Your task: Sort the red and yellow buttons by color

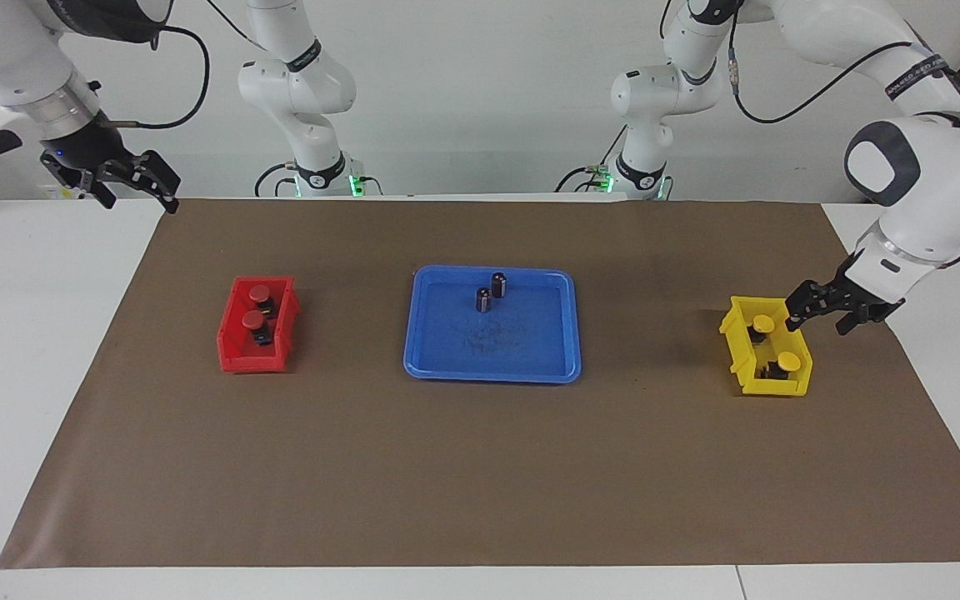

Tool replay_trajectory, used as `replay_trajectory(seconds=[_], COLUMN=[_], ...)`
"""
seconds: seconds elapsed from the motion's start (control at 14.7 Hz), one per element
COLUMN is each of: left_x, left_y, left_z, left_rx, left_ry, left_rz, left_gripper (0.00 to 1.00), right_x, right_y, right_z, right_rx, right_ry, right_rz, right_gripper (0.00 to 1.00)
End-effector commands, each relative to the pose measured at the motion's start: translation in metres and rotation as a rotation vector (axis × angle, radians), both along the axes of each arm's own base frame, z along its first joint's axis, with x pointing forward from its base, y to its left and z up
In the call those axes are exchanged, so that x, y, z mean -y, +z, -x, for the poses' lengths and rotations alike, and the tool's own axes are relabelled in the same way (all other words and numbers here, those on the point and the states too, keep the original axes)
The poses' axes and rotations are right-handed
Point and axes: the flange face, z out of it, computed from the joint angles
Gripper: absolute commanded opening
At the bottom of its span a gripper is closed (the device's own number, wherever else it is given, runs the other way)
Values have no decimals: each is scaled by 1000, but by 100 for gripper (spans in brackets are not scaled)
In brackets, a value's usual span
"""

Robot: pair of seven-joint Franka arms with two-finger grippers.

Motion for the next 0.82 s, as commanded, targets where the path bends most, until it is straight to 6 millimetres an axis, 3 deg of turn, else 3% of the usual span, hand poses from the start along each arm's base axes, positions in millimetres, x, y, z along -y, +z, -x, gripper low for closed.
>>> replay_trajectory(seconds=[0.0, 0.2, 0.41, 0.55, 0.75], left_x=[23, 29, 33, 34, 34], left_y=[32, 76, 113, 126, 130], left_z=[13, 35, 74, 91, 98], left_rx=[-18, -59, -80, -94, -105], left_ry=[-10, -27, -35, -30, -29], left_rz=[3, 7, 7, 8, -2], left_gripper=[100, 100, 100, 100, 100], right_x=[-7, -19, -24, -25, -35], right_y=[0, 0, 0, 0, 0], right_z=[6, 4, 3, 3, 1], right_rx=[5, 5, 5, 5, 5], right_ry=[27, 49, 59, 61, 79], right_rz=[-11, -11, -14, -15, -14], right_gripper=[100, 100, 100, 100, 100])
